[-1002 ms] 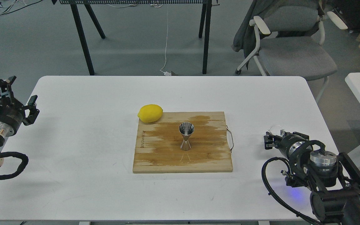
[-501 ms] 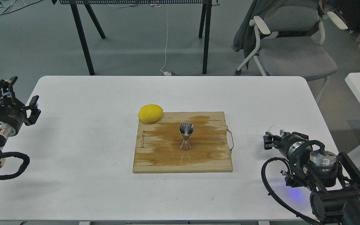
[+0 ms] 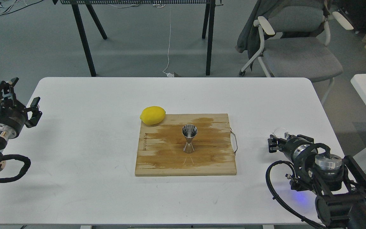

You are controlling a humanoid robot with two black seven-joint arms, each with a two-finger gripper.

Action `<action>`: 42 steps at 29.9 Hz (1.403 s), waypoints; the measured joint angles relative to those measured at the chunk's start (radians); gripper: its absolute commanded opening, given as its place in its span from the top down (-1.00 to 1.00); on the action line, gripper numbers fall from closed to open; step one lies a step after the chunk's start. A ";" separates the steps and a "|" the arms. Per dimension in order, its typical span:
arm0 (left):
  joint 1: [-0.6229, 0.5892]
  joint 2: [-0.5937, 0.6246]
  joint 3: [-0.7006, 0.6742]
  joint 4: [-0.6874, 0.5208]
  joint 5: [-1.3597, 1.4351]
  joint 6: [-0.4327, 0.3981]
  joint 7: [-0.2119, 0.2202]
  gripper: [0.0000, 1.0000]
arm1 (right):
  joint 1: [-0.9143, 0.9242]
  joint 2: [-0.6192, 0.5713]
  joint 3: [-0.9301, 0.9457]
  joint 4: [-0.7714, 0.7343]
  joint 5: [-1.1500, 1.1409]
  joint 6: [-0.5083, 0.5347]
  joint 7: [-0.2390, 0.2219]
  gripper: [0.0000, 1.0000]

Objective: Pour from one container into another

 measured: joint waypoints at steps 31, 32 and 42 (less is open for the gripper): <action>0.001 0.000 0.000 0.000 0.000 0.000 0.000 -0.79 | -0.007 -0.005 -0.016 0.034 -0.001 -0.002 0.002 -0.95; 0.001 0.000 0.000 0.000 0.000 0.000 0.000 -0.79 | -0.012 -0.006 -0.014 0.044 -0.001 -0.003 0.002 -0.95; 0.002 0.000 -0.001 0.001 0.000 0.000 0.000 -0.79 | -0.020 -0.065 0.001 0.133 0.000 -0.003 0.002 -0.99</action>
